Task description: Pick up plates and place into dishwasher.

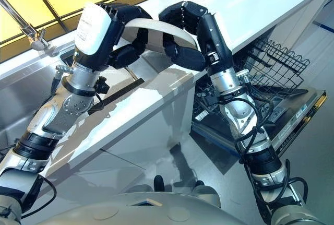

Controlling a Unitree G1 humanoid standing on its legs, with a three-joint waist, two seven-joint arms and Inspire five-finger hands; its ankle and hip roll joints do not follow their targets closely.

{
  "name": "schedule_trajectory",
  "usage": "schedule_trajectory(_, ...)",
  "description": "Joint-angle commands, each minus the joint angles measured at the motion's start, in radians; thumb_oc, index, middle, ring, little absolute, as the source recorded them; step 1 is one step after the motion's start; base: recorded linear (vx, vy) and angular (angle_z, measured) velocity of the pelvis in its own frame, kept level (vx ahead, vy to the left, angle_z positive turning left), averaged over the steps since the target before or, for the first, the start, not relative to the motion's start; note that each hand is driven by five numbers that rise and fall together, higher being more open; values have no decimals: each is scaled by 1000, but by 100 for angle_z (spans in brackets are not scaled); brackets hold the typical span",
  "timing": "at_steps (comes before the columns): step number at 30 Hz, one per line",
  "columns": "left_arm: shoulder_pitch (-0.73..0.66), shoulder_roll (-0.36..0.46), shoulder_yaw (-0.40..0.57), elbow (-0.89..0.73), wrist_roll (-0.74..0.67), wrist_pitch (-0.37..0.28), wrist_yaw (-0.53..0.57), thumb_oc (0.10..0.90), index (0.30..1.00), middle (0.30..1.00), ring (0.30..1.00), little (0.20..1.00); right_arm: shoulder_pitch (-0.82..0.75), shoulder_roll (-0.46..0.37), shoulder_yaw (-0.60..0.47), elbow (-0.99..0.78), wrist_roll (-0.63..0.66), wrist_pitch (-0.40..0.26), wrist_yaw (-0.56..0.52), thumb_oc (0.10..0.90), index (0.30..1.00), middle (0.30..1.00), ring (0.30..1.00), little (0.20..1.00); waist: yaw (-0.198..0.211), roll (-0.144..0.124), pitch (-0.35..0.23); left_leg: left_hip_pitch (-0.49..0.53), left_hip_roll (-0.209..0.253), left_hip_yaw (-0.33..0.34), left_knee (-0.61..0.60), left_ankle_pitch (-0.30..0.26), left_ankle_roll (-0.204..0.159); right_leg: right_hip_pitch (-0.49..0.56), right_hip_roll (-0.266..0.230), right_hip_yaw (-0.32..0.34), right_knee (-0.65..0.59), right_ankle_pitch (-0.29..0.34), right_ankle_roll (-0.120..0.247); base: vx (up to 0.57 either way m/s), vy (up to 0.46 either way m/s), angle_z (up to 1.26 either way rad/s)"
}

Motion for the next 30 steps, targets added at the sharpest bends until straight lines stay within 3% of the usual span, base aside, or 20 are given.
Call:
schedule_trajectory(1,-123,43,119,-70,28,-20,196,100,300,300,300,200,-53,-19,-45,-22,3,-37,7,100,300,300,300,200,1,-15,-80,45,-43,-11,13,-149,6,-41,64,-13,95,-106,0,0,0,0)
schedule_trajectory(8,-102,70,170,-104,9,-36,240,100,300,300,300,200,-18,-45,-84,1,-4,-26,-28,100,300,300,300,200,1,-13,-82,45,-43,-20,11,-151,5,-41,64,-13,96,-107,0,3,-7,4)
schedule_trajectory(9,-93,66,178,-108,-40,-45,217,350,514,514,514,450,-12,-46,-92,2,-5,-28,-35,100,300,300,300,200,2,-12,-81,44,-43,-23,11,-150,4,-42,64,-13,95,-107,0,0,-7,4)
schedule_trajectory(10,-83,59,183,-110,-104,-57,189,800,900,900,900,900,-7,-44,-98,4,-11,-33,-44,100,300,300,300,200,2,-11,-81,44,-43,-24,11,-149,4,-42,63,-13,96,-107,1,-3,-9,3)
schedule_trajectory(12,-51,15,193,-112,-286,-82,61,800,900,900,900,900,7,-35,-112,10,-31,-45,-62,100,300,300,300,200,6,-11,-79,43,-44,-29,12,-149,4,-41,63,-15,96,-108,2,0,0,0)
schedule_trajectory(18,24,-90,225,-145,-562,-64,-187,800,900,900,900,900,28,-27,-172,22,-74,-72,-131,100,300,300,300,200,15,-12,-74,46,-42,-38,10,-148,5,-37,64,-21,95,-108,4,-1,-10,6)
schedule_trajectory(23,35,-76,252,-120,-561,-17,-188,800,900,900,900,900,29,-40,-231,54,-96,-115,-233,100,300,300,300,200,16,-9,-71,48,-41,-38,9,-149,5,-34,64,-26,90,-106,5,0,-1,1)
schedule_trajectory(30,100,-48,326,-70,-579,-18,-197,800,900,900,900,900,79,-53,-339,129,-148,-165,-381,100,300,300,300,200,21,-7,-73,47,-40,-38,7,-148,7,-31,63,-28,80,-103,7,0,0,0)
